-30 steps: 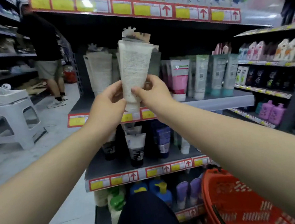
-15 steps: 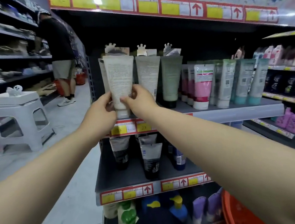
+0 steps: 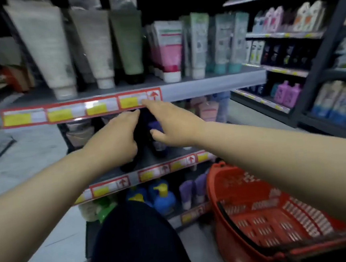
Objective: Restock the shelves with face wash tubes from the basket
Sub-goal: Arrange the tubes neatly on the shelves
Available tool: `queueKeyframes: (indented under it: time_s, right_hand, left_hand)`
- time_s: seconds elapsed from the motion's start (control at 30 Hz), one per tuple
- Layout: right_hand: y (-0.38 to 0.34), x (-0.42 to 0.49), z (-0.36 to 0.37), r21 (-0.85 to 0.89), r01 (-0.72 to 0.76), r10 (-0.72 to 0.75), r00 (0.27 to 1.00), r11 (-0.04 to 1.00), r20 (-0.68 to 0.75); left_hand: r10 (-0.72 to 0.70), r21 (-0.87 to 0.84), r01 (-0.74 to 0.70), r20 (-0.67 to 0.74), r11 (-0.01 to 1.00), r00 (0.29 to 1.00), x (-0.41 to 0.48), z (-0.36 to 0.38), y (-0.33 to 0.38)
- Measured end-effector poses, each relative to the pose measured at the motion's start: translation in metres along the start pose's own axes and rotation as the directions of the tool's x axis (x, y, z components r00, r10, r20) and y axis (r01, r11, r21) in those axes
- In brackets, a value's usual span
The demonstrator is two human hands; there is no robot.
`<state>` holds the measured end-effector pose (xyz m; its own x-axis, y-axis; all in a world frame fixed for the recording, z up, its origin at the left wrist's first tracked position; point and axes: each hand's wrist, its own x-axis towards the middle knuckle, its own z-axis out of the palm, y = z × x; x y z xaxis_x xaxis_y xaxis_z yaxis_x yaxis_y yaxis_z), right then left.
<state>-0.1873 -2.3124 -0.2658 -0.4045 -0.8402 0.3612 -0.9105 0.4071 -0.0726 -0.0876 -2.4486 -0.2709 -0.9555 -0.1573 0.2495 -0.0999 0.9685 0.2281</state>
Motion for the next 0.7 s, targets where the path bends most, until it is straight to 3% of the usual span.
queueKeyframes:
  time_s: [0.17,0.4,0.6,0.7]
  right_hand:
    - [0.065,-0.08,0.013,-0.191,-0.045,0.075,0.985,0.981,0.153]
    - [0.143,-0.164,0.04,-0.247,-0.145,0.22,0.924,0.958,0.313]
    - [0.201,-0.222,0.089,-0.293,-0.24,0.362,0.789,0.925,0.496]
    - [0.22,-0.246,0.113,-0.342,-0.201,0.38,0.693,0.918,0.612]
  left_hand:
    - [0.077,0.069,-0.091,0.18,0.993,0.981,0.024,0.06,0.055]
    - [0.23,0.11,-0.279,0.327,0.954,0.917,0.058,0.151,0.129]
    - [0.27,0.101,-0.379,0.54,0.92,0.798,0.083,0.233,0.171]
    - [0.247,0.058,-0.367,0.642,0.928,0.726,0.089,0.273,0.192]
